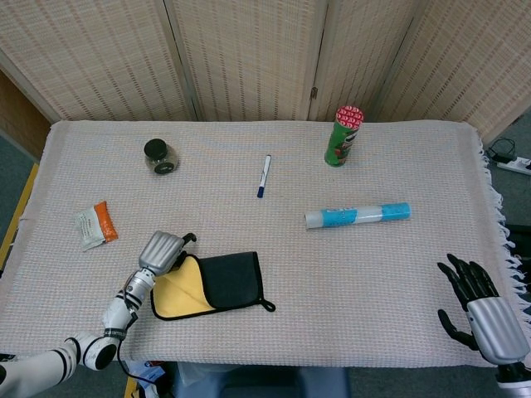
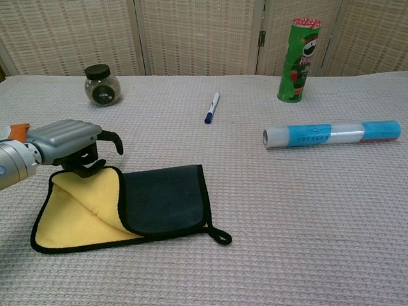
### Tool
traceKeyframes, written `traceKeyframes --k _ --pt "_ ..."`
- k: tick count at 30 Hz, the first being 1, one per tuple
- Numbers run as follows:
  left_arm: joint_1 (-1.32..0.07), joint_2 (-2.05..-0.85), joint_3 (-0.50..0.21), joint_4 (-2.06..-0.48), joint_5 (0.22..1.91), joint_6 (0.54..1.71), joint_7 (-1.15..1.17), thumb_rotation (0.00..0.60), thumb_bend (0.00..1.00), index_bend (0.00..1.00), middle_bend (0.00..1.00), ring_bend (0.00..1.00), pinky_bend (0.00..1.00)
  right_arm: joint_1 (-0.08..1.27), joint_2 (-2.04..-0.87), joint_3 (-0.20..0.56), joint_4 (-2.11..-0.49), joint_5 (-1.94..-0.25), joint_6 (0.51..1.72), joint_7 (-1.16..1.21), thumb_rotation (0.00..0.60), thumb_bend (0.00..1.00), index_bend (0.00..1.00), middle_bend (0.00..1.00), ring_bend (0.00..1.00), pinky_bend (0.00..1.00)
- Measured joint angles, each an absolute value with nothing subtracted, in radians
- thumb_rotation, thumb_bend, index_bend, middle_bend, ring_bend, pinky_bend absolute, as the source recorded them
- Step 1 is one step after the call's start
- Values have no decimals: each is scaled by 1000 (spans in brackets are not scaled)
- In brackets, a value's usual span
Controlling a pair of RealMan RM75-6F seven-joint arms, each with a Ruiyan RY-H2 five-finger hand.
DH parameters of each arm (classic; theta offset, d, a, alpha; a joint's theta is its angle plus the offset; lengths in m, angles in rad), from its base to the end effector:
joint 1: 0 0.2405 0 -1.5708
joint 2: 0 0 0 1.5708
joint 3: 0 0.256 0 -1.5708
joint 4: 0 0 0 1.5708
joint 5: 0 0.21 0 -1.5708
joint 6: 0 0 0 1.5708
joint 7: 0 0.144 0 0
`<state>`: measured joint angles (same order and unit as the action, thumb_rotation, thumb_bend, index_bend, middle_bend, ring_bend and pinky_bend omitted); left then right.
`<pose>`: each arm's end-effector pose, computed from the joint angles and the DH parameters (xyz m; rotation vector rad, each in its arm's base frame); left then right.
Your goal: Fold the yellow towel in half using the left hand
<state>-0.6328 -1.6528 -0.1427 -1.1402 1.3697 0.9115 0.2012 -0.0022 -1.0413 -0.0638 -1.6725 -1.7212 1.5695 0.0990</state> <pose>-0.2191 0.3437 -0.0345 -1.9123 -0.8233 -0.7917 -0.2932 -0.1282 0.1621 1.5057 -0.9760 0.9996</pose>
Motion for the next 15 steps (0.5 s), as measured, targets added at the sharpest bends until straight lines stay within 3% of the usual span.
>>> traceKeyframes --k 7,15 --pt "-638 -1631 -127 -1167 1375 916 185 600 399 393 1000 1000 1000 4 -1046 -58 -1672 -1710 1558 89 600 483 0 0 0 0" --pt "-642 -1593 -123 -1240 1342 906 216 600 396 397 1000 1000 1000 0 -1048 -60 -1672 -1718 1567 83 600 483 0 0 0 0"
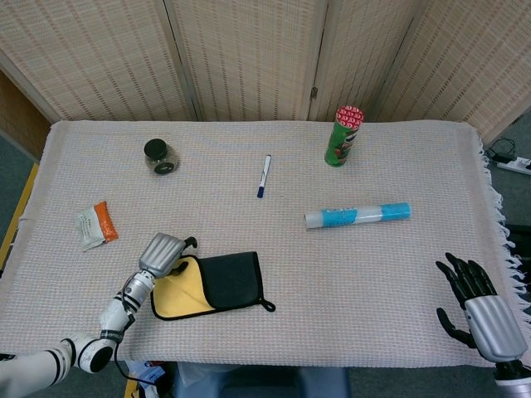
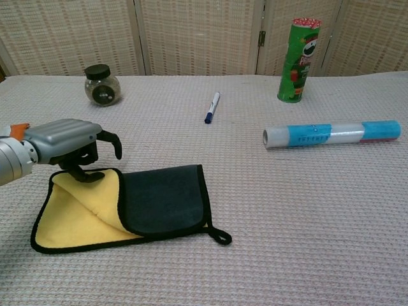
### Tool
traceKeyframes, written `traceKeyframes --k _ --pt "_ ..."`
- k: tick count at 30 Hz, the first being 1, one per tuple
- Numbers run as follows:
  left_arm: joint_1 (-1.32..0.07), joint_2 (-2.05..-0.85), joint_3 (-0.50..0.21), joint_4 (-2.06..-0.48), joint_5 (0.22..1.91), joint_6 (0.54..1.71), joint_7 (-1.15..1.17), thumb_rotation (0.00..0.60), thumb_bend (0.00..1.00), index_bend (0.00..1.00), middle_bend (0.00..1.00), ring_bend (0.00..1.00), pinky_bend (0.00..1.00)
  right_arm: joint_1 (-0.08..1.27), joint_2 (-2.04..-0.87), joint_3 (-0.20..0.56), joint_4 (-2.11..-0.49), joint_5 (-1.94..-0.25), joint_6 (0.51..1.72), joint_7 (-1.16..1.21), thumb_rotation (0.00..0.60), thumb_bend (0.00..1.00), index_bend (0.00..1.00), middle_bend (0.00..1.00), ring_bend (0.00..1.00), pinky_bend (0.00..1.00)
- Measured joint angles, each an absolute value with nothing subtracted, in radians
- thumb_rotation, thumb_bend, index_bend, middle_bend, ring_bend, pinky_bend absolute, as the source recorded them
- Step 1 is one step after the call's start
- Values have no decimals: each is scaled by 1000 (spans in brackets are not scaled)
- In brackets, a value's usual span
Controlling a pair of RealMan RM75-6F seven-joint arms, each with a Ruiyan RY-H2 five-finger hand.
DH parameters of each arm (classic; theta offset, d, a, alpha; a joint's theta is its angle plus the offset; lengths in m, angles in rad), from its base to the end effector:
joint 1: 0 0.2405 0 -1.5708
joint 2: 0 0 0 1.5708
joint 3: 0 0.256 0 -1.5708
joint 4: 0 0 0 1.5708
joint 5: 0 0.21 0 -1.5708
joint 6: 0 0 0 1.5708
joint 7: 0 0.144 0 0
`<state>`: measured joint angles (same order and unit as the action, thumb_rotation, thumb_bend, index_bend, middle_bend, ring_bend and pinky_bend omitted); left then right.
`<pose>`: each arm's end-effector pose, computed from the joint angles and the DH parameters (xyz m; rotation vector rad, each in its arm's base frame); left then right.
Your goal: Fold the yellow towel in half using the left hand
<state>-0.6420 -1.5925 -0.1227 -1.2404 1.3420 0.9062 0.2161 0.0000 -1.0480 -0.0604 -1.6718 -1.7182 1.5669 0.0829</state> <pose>-0.2119 0.3371 -0.0264 -1.9413 -0.8483 -0.7965 -0.2928 -0.1297 0.1604 1.5080 -0.9651 0.9935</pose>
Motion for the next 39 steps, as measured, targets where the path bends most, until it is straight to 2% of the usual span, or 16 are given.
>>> traceKeyframes --k 11,29,39 --pt "-693 -1549 -136 -1286 1204 784 293 600 397 416 1000 1000 1000 -2 -1051 -58 -1670 -1713 1569 75 600 483 0 0 0 0" --pt "-732 -1518 -107 -1352 1096 767 393 600 399 436 1000 1000 1000 -9 -1052 -56 -1666 -1716 1584 68 600 482 0 0 0 0" --pt "-733 -1531 -95 -1345 1110 795 371 600 401 536 1000 1000 1000 -14 -1054 -54 -1663 -1715 1592 63 600 483 0 0 0 0"
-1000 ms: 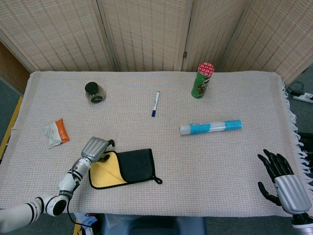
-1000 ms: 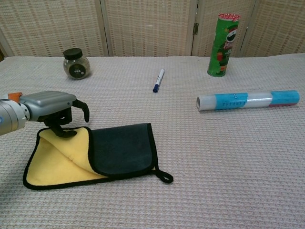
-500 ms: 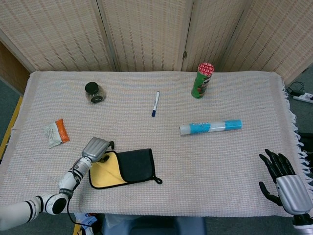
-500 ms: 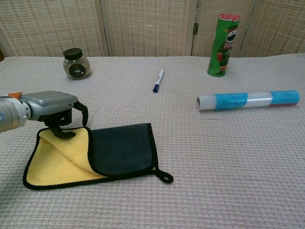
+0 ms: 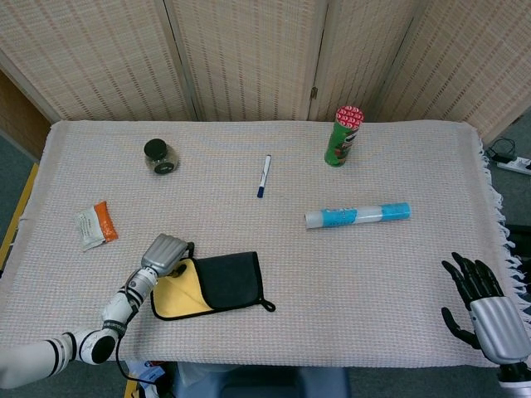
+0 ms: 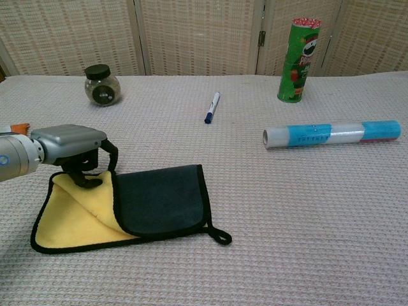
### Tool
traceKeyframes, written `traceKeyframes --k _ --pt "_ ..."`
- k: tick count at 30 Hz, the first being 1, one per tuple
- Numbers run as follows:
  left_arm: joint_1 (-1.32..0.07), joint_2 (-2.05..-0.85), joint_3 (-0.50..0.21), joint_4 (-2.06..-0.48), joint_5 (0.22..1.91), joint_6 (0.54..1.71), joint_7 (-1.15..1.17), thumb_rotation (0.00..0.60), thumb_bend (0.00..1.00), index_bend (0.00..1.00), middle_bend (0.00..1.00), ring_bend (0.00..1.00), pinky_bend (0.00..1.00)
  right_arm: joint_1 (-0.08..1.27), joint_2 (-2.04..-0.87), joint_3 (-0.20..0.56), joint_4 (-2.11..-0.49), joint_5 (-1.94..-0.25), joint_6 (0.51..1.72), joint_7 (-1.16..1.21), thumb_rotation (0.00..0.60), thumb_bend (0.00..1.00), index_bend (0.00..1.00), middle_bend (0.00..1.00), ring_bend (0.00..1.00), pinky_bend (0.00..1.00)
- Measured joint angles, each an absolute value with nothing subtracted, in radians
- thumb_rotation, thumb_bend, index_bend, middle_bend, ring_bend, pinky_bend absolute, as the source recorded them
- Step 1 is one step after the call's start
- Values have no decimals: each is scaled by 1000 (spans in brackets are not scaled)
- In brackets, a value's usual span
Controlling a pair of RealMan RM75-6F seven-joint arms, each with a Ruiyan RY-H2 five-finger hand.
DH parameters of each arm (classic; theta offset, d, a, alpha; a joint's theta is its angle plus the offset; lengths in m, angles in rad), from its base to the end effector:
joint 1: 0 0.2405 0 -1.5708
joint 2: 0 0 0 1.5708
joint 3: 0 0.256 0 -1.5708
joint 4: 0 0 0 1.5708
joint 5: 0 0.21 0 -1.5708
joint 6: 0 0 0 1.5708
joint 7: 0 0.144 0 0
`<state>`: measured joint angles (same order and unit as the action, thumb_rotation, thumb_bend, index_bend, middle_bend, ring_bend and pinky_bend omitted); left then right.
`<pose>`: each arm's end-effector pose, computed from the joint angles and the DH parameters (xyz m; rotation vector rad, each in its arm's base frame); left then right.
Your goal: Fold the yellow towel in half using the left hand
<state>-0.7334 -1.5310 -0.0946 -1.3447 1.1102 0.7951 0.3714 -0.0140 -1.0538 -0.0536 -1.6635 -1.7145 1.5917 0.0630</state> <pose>-0.2033 0.3438 -0.0272 -2.0018 -0.9052 -0.6329 -0.2944 -0.1272 0.1635 1.4877 -0.9329 0.9872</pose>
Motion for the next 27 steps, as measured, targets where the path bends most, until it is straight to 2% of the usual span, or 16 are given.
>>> traceKeyframes --k 13,27 --pt "-709 -1534 -83 -1347 1173 883 336 600 402 672 1000 1000 1000 -18 -1051 -58 -1664 -1727 1600 66 600 483 0 0 0 0" --pt "-623 -1459 -35 -1439 1248 1006 315 600 403 700 1000 1000 1000 -18 -1052 -64 -1666 -1740 1599 63 600 482 0 0 0 0"
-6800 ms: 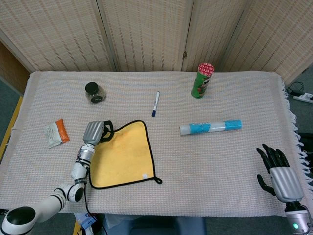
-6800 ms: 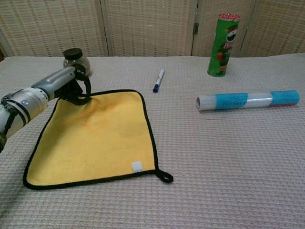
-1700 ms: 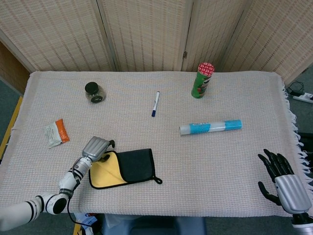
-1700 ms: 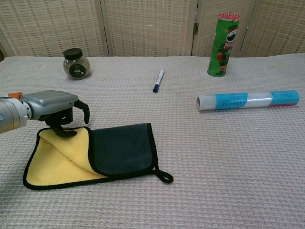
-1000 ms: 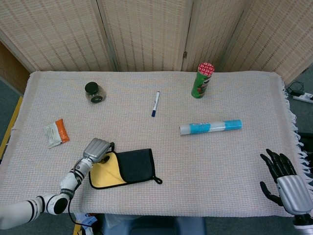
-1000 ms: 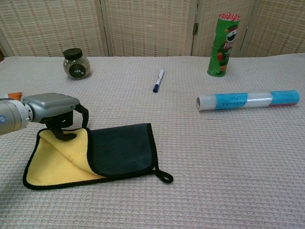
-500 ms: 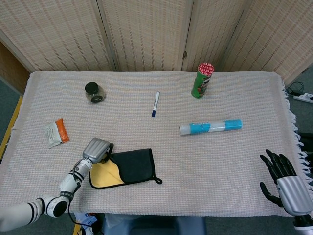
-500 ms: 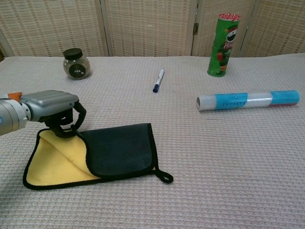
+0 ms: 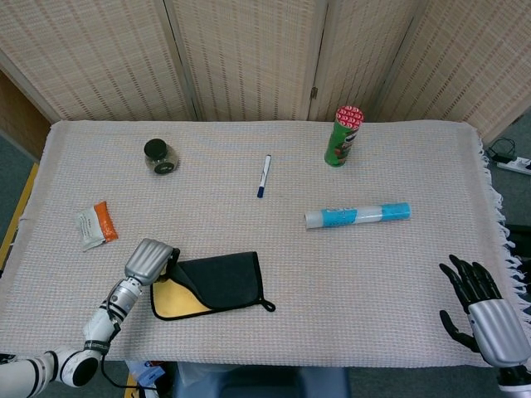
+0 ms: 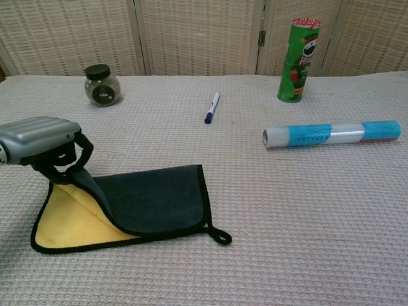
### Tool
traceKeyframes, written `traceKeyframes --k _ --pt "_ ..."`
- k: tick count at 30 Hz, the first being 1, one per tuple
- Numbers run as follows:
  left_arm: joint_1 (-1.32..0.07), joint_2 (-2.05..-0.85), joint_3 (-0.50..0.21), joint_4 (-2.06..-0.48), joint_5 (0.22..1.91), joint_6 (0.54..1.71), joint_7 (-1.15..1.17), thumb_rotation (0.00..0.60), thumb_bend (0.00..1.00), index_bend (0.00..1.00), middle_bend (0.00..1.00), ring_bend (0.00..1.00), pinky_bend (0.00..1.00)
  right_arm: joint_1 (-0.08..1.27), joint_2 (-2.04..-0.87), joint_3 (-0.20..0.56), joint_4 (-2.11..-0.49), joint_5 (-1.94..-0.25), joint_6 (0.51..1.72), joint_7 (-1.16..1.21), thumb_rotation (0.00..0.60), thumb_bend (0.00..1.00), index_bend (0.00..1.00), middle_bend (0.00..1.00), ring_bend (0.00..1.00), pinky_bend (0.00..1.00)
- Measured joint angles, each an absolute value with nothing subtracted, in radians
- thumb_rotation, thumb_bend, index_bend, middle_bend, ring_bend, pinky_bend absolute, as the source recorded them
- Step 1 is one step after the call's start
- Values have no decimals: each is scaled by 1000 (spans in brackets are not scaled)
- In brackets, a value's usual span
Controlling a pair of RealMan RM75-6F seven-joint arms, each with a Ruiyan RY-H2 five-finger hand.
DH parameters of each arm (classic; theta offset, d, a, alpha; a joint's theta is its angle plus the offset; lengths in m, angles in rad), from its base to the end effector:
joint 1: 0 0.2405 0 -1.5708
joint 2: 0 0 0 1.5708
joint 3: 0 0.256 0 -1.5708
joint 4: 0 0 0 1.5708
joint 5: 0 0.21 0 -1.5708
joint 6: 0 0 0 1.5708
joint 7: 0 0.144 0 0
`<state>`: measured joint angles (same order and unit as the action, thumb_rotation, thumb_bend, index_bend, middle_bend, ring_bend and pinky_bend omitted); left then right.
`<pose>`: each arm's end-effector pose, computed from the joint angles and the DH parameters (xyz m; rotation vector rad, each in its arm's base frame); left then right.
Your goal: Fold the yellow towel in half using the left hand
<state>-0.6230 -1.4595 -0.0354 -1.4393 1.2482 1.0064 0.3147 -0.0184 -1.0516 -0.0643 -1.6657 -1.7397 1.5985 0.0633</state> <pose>-0.2196 0.3120 0.0038 -1.9168 -0.8459 -0.7486 -0.2917 -0.1232 0.1623 1.5072 -0.9328 0.9966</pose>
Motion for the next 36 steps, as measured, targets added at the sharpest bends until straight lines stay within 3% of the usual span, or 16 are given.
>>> traceKeyframes --k 16,26,28,34,36 --pt "-499 -1382 86 -1561 1392 1110 302 600 402 696 1000 1000 1000 -14 -1060 -73 -1675 -1761 1592 42 600 483 0 0 0 0" --pt "-483 -1403 95 -1568 1419 1097 311 600 402 670 1000 1000 1000 -24 -1055 -78 -1670 -1770 1613 49 600 483 0 0 0 0" --pt "-481 -1402 96 -1571 1417 1091 318 600 402 637 1000 1000 1000 -26 -1054 -77 -1669 -1770 1615 51 600 483 0 0 0 0" --pt "-468 -1375 99 -1594 1413 1095 332 600 400 325 1000 1000 1000 -24 -1055 -78 -1668 -1768 1608 50 600 482 0 0 0 0" --pt "-463 -1360 97 -1606 1416 1105 332 600 400 271 1000 1000 1000 -23 -1056 -78 -1668 -1768 1604 48 600 482 0 0 0 0"
